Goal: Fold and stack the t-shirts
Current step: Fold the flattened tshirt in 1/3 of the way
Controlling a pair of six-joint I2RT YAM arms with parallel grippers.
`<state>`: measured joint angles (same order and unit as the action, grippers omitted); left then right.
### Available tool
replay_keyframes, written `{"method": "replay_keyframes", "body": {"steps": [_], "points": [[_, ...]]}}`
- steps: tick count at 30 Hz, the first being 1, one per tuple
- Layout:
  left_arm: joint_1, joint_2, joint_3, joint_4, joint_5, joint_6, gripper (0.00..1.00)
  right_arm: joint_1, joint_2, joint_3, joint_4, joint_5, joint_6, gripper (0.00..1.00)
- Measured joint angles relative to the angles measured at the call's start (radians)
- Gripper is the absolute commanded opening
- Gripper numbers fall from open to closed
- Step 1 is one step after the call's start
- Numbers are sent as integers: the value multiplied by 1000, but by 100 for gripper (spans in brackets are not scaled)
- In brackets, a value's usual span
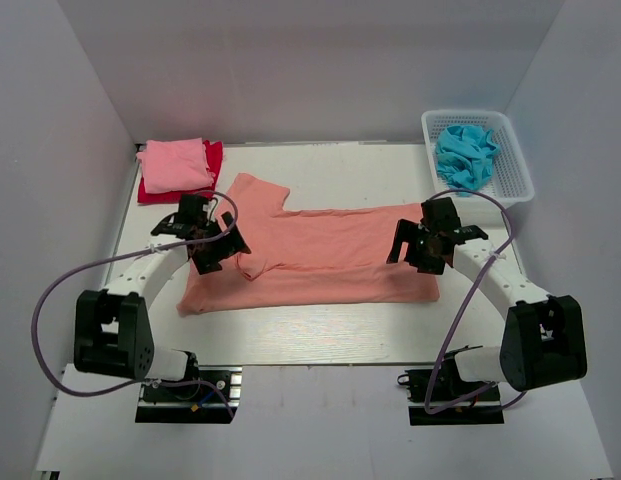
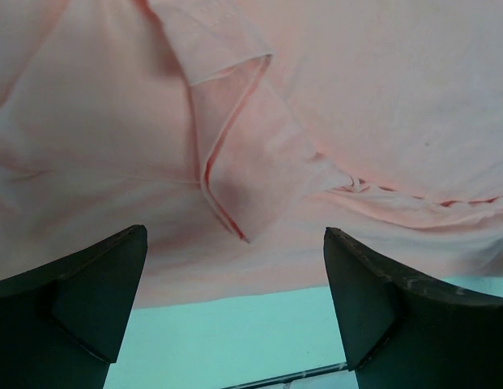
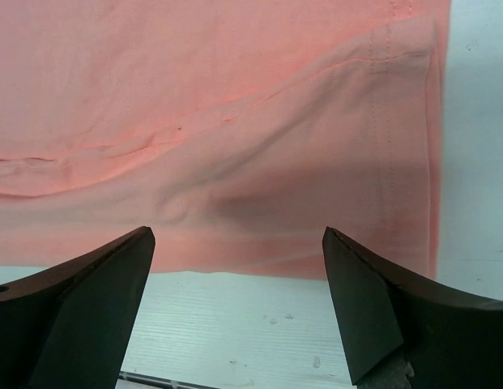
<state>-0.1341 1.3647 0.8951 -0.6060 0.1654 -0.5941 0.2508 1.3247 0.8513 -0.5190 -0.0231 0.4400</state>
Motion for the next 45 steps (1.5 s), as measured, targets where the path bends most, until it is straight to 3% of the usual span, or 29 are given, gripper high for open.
{"method": "replay_keyframes", "body": {"steps": [11,21,32,45], "points": [[-90,205,4,115,6,-1,100,0,-8,-16,3,2,48,90],[-101,264,37,186,-8,-21,100,-1,-28,-18,1,39,69,90],[-111,354,142,273,71,-64,100,-1,-41,-32,-2,50,82,90],[-126,548,377,326,145,-120,100,-1,-47,-43,-5,93,109,90]]}}
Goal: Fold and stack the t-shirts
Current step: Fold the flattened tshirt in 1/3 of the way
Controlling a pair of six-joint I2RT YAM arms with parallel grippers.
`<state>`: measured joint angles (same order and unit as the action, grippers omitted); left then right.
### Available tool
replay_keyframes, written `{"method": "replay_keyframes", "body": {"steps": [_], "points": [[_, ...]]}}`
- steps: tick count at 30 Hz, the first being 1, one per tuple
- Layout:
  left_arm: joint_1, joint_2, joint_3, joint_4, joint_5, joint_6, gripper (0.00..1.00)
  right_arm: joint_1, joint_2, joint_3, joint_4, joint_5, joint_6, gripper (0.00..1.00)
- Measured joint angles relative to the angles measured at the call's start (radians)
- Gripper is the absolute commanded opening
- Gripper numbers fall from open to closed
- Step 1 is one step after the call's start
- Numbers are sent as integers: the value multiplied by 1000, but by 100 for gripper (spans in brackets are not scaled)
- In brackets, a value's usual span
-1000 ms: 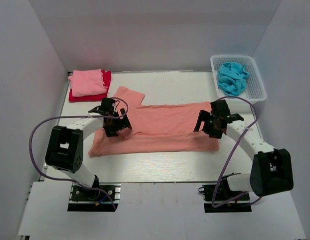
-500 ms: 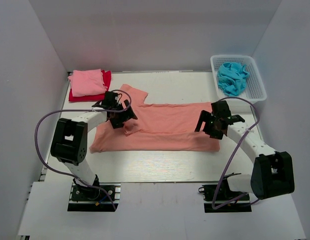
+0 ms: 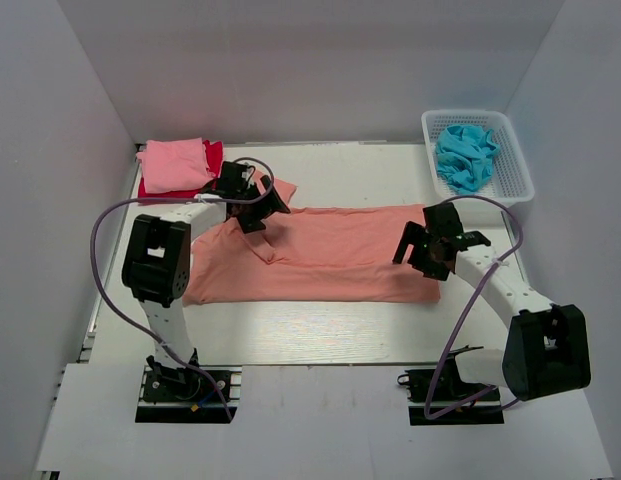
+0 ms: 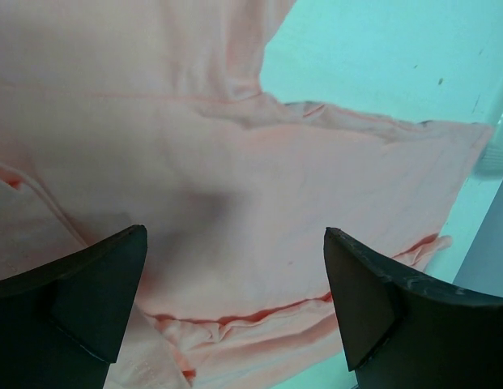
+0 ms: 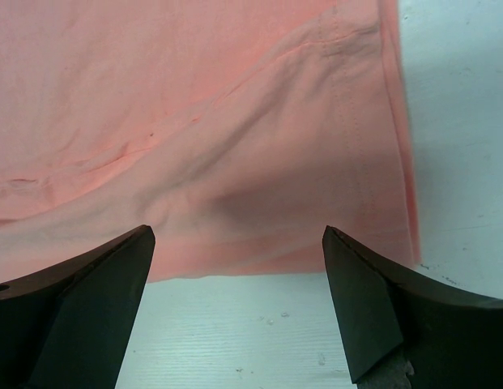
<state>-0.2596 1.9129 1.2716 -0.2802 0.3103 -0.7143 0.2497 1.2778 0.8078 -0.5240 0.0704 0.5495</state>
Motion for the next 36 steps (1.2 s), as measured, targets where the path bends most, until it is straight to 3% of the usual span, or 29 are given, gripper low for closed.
{"method": "replay_keyframes", "body": {"steps": [6,12,22,36], "points": [[0,-22,84,-58,-66,29,100,0,-1,55,-29,48,-41,90],[0,-155,95,-181,-110,92,100,1,-1,101,-21,42,-95,90],[-44,-197,-141,-300,-112,111,100,1,0,65,-20,-8,-112,90],[-81,-88,-119,-146,-69,33,100,1,0,50,3,-29,-98,90]]}}
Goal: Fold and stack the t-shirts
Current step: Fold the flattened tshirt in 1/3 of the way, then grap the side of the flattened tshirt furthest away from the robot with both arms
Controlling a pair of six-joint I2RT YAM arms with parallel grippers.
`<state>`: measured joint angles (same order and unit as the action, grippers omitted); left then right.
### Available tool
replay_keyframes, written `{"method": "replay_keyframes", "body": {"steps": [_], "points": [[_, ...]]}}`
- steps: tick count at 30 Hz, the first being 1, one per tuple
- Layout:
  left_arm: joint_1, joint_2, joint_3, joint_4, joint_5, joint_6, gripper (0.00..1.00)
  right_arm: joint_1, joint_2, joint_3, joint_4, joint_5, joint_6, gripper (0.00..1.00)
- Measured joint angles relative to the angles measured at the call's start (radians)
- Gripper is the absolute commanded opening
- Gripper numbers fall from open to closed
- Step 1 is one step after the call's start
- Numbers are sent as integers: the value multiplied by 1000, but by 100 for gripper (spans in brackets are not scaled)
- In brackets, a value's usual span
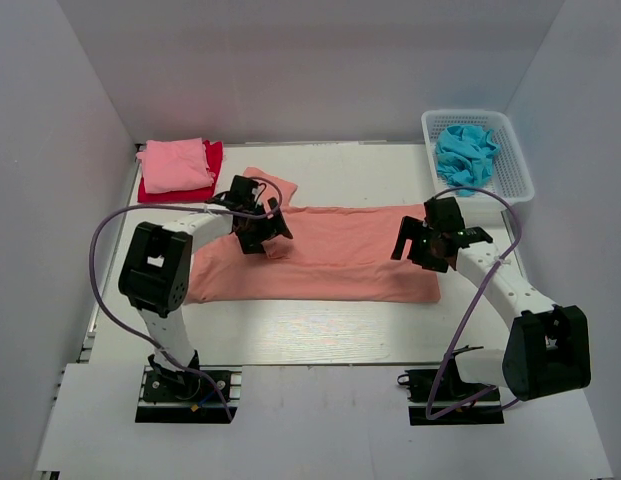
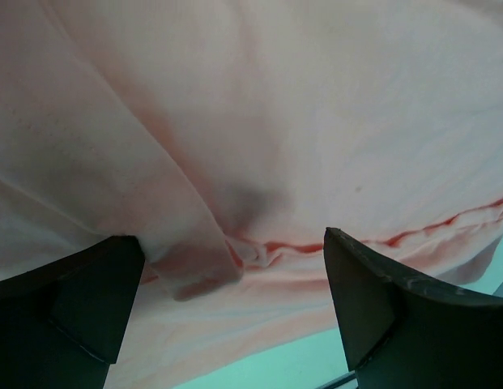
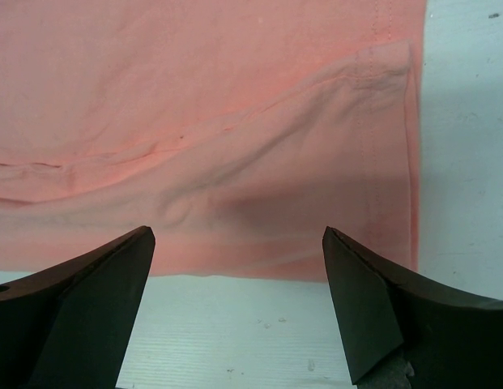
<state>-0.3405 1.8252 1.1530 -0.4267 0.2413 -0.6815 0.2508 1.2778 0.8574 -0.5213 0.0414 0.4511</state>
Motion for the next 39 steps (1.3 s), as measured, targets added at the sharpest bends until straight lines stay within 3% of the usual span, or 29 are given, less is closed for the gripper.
{"method": "replay_keyframes", "body": {"steps": [19,30,36,39], "points": [[5,233,324,50,0,21,100,0,-7,3,-9,24,7,90],[18,264,717,-57,-61,256,100,0,99,230,-20,127,-67,90],[35,487,1088,-93,-202,297,100,8,249,355,-3,161,-73,90],[50,609,1182,-47,-269,301,100,13,294,404,0,173,-73,90]]}}
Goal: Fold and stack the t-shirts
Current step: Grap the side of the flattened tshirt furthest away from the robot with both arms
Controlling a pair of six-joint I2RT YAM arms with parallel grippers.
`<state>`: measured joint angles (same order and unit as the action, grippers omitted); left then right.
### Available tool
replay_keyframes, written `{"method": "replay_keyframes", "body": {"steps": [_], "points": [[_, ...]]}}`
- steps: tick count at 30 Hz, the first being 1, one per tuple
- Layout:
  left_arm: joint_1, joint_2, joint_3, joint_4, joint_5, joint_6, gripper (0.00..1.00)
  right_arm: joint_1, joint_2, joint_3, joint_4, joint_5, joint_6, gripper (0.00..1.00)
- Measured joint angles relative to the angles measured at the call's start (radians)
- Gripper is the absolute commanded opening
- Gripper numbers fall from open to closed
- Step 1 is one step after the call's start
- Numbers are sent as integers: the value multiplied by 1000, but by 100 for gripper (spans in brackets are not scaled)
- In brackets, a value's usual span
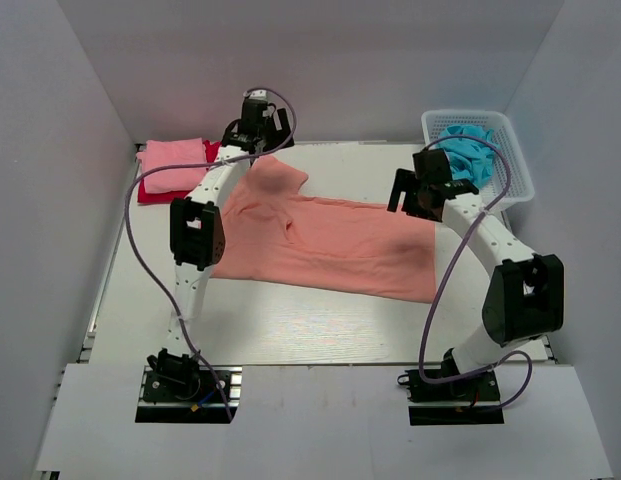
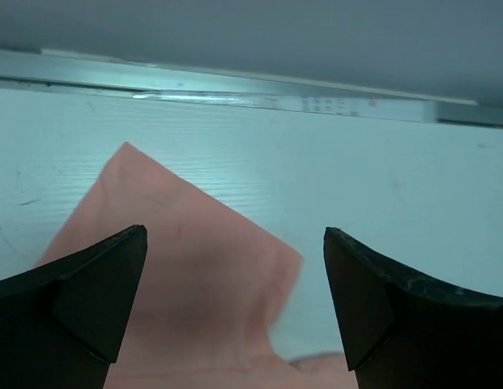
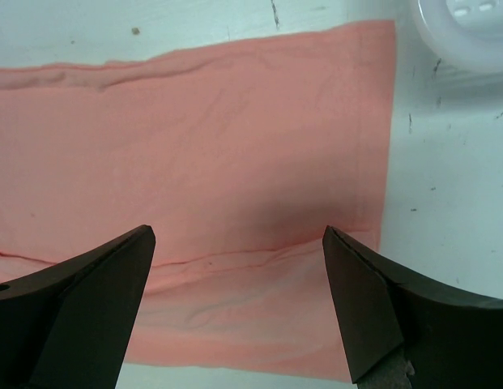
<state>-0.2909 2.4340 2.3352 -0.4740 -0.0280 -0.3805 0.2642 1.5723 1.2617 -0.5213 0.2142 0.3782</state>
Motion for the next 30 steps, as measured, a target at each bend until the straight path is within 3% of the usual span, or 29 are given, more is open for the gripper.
{"method": "replay_keyframes", "body": {"steps": [9,22,29,30], "points": [[72,246,11,229,-84,3,100,6,89,104,-12,23,-2,90],[72,311,16,422,-57,145,99,6,201,158,-78,23,-24,90],[42,311,14,392,-63,243,69,5,204,169,-86,39,-32,90],[39,311,13,391,-68,255,54,5,204,170,-87,44,-32,90]]}}
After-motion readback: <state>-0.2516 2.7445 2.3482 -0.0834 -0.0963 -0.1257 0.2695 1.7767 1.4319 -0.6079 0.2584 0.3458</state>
